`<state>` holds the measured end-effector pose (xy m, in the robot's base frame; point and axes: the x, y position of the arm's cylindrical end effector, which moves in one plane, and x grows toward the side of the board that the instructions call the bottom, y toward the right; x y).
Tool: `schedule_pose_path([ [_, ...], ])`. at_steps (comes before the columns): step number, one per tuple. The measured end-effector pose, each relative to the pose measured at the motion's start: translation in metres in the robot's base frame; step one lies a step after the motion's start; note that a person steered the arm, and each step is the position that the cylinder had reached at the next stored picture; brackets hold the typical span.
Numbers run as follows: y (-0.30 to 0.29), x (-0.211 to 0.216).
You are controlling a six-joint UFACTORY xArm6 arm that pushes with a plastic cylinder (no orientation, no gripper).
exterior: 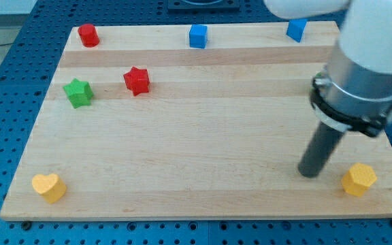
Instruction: Move the red star to the bottom center
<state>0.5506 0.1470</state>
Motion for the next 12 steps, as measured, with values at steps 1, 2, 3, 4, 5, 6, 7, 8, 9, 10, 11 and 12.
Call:
schedule_pose_path([
  [1,-0.042,-0.042],
  [2,-0.087,-0.090],
  [3,-0.138,-0.143],
  [4,-0.193,-0.190],
  [5,-0.250,-0.231],
  [6,-0.294,-0.242],
  [7,-0.311,-0.212],
  [8,-0.296,-0.189],
  [9,-0.257,-0.184],
  [10,-0.230,-0.176],
  [11,-0.202,-0.167],
  [12,-0.179,-0.167],
])
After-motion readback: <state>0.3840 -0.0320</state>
